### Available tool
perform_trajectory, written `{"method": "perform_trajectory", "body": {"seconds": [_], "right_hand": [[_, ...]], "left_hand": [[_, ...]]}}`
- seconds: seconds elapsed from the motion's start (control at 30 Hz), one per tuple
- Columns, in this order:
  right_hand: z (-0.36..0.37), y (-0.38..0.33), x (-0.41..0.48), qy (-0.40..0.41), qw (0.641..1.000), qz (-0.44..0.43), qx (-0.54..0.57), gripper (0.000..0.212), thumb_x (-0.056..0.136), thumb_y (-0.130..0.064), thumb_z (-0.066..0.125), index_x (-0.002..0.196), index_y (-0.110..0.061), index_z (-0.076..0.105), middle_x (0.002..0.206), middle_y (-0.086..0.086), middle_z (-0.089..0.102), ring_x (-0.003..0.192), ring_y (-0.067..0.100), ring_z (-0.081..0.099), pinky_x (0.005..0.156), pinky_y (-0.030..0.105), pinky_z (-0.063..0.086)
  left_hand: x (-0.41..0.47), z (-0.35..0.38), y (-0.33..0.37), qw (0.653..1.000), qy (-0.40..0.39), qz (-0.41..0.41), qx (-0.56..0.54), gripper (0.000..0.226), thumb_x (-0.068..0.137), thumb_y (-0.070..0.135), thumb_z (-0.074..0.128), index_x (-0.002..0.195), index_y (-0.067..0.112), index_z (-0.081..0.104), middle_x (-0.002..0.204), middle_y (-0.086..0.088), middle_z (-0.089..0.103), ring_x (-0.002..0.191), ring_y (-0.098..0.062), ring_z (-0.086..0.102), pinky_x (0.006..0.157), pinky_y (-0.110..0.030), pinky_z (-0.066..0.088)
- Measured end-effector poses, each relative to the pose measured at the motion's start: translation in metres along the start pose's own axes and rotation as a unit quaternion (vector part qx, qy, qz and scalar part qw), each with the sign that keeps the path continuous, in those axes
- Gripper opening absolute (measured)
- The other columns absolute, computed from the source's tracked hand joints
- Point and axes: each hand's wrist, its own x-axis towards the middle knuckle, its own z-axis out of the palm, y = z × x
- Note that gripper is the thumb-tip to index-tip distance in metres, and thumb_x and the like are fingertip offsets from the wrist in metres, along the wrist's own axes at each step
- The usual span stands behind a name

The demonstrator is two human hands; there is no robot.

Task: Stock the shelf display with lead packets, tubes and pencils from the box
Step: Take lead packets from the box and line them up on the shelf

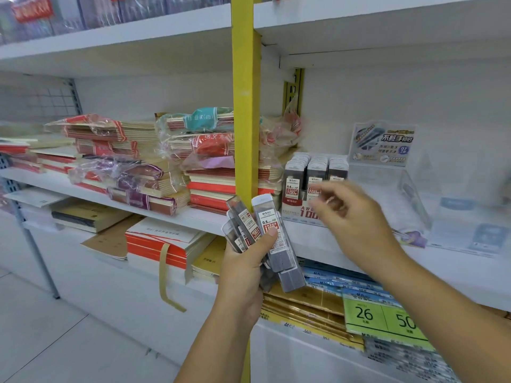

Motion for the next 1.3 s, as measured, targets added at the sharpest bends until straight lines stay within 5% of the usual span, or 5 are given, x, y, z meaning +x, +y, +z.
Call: {"method": "perform_trajectory", "body": {"seconds": [0.17, 0.33, 0.7, 0.93, 1.3], "right_hand": [[0.013, 0.003, -0.04, -0.143, 0.966, 0.148, 0.154, 0.048, 0.074, -0.048, 0.076, 0.115, -0.055, 0.052, 0.091, -0.009, 0.063, 0.078, 0.006, 0.067, 0.068, 0.025, 0.056], [0.009, 0.009, -0.043, -0.166, 0.95, 0.133, 0.228, 0.05, 0.081, -0.028, 0.076, 0.102, -0.068, 0.053, 0.087, -0.002, 0.064, 0.08, 0.007, 0.07, 0.066, 0.016, 0.054], [-0.002, 0.019, -0.046, -0.077, 0.944, 0.193, 0.257, 0.027, 0.09, -0.019, 0.067, 0.106, -0.035, 0.054, 0.1, -0.015, 0.073, 0.088, 0.006, 0.071, 0.081, 0.04, 0.059], [-0.011, 0.016, -0.024, -0.053, 0.971, 0.152, 0.177, 0.101, 0.078, -0.004, 0.077, 0.141, -0.055, 0.018, 0.11, -0.009, 0.062, 0.08, 0.008, 0.069, 0.065, 0.026, 0.057], [-0.04, -0.002, 0.058, 0.08, 0.996, -0.029, -0.003, 0.047, 0.084, -0.018, 0.073, 0.104, -0.047, 0.041, 0.081, -0.008, 0.07, 0.073, 0.003, 0.065, 0.066, 0.027, 0.054]], "left_hand": [[-0.01, 0.011, -0.004, 0.999, -0.038, -0.012, 0.01, 0.056, 0.063, 0.036, 0.083, 0.117, 0.027, 0.068, 0.106, -0.01, 0.076, 0.083, -0.026, 0.075, 0.057, -0.032, 0.056], [-0.02, 0.022, -0.007, 0.996, -0.077, -0.031, 0.034, 0.044, 0.068, 0.038, 0.08, 0.111, 0.031, 0.072, 0.107, -0.008, 0.076, 0.086, -0.026, 0.076, 0.06, -0.032, 0.058], [-0.02, 0.008, -0.017, 0.986, -0.14, -0.064, 0.063, 0.051, 0.08, 0.033, 0.082, 0.122, 0.015, 0.061, 0.086, -0.016, 0.068, 0.051, -0.019, 0.048, 0.044, -0.023, 0.032], [-0.007, 0.007, -0.016, 0.993, -0.09, -0.052, 0.051, 0.034, 0.086, 0.018, 0.075, 0.116, 0.011, 0.06, 0.073, -0.01, 0.066, 0.043, -0.017, 0.042, 0.04, -0.021, 0.028], [0.006, -0.007, -0.001, 0.998, -0.039, -0.017, 0.04, 0.027, 0.089, 0.014, 0.071, 0.114, 0.013, 0.063, 0.071, -0.006, 0.069, 0.037, -0.011, 0.051, 0.035, -0.022, 0.03]]}}
